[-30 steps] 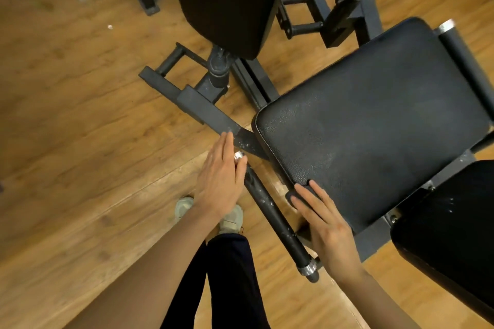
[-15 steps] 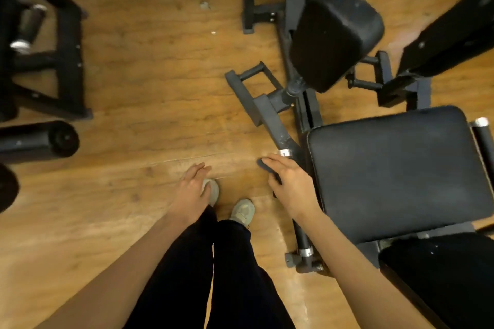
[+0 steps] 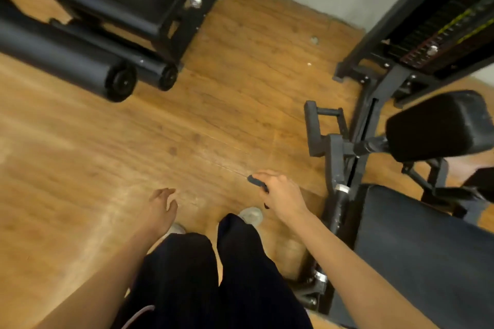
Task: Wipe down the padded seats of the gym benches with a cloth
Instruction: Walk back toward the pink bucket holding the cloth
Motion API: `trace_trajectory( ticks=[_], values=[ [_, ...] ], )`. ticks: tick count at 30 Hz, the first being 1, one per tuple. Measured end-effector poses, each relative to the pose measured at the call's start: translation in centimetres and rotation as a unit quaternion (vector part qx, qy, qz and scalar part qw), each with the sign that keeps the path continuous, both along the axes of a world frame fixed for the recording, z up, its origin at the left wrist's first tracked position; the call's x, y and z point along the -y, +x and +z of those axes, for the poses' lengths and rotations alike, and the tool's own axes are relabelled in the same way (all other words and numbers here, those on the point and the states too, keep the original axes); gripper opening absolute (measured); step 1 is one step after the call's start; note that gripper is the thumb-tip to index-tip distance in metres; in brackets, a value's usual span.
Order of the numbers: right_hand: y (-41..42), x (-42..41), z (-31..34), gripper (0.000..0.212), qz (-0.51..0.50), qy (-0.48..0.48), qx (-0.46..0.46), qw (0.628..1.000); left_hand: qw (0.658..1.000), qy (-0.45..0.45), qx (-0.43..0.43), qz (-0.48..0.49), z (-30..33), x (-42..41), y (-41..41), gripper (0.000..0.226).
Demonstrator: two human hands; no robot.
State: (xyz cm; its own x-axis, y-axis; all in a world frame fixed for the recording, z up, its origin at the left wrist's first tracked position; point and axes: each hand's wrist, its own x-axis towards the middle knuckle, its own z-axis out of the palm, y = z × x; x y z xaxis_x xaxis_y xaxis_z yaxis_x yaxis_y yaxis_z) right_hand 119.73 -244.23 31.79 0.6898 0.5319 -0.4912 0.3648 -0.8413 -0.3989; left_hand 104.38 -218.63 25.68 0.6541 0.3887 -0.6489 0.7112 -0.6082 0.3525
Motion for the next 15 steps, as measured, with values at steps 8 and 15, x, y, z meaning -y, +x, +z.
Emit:
trace_trajectory(
  ticks=[8,15],
  values=[
    [-5.9,-12.3,-0.3,0.038,0.111,-0.072,-0.011,0.991,0.983,-0.019,-0.017,0.182,0.2,-8.8,-14.5,0.039],
    [-11.2,-18.5,-3.1,0.023,0.125,-0.17,-0.017,0.977,0.956,-0.029,-0.04,0.288,1.0,-15.1,-24.8,0.039]
  ],
)
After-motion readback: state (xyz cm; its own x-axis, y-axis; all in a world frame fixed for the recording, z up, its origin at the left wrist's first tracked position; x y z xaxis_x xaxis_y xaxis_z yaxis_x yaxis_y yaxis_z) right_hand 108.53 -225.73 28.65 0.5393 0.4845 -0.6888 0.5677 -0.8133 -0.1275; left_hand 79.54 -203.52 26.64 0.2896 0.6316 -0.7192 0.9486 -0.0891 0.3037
